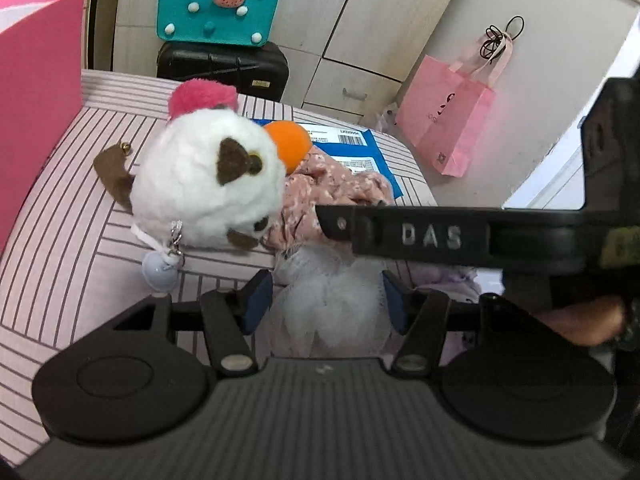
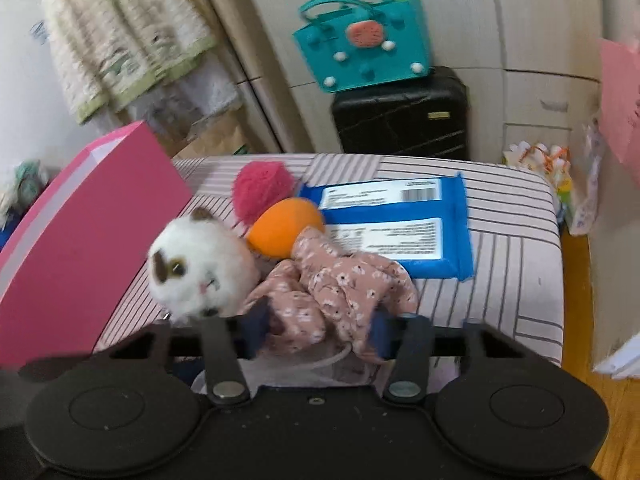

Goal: Organize soft objects
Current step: 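Close the left tool on the mesh puff while the right tool grips the floral cloth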

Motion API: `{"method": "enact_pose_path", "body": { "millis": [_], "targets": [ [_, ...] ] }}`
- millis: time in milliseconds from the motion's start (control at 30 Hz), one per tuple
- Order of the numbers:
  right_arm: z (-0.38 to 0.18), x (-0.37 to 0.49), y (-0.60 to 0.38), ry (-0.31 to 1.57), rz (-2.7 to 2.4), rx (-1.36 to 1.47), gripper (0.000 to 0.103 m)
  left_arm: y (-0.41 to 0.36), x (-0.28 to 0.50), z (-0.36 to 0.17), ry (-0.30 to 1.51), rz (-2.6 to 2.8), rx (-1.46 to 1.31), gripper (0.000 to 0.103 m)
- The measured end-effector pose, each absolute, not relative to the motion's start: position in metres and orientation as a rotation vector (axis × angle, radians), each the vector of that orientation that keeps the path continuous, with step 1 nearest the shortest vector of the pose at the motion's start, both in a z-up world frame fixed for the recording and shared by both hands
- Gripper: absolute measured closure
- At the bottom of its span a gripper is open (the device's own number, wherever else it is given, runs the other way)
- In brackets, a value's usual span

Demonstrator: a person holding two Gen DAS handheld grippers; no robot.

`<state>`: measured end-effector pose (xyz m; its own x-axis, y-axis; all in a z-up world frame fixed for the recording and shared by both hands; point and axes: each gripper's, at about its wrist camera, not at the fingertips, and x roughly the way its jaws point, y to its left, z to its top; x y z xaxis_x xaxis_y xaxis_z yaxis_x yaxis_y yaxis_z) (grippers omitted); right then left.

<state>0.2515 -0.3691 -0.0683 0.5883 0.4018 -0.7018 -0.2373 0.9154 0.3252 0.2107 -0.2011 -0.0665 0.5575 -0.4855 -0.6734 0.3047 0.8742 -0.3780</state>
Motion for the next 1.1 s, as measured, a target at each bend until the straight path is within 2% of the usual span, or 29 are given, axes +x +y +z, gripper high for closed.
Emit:
{"method": "enact_pose_path", "body": {
  "millis": [33,133,267,533,933,1100],
  "targets": [
    [-0.067,0.249,-0.368,0.859,0.384,0.193,0.064,-0.202,0.211,-0.067,0.855,-0.469,-0.223,0.047],
    [-0.066,0.246,-0.367,0.853,0.392,0.188,0.077,-0.203,0.208,-0.068,0.838,-0.474,-0.208,0.051],
    [-0.062,0.240,-0.366,0.826,0.395,0.185,0.084,-0.200,0.205,-0.071,0.822,-0.490,-0.216,0.067],
    [-0.046,0.221,-0.366,0.788,0.385,0.169,0.086,-0.185,0.201,-0.068,0.849,-0.517,-0.243,0.073],
    [-0.051,0.200,-0.363,0.839,0.408,0.298,0.085,-0.159,0.194,-0.058,1.011,-0.537,-0.267,0.074],
    [-0.042,0.188,-0.353,0.837,0.410,0.267,0.085,-0.145,0.187,-0.052,1.042,-0.542,-0.242,0.074]
  ]
}}
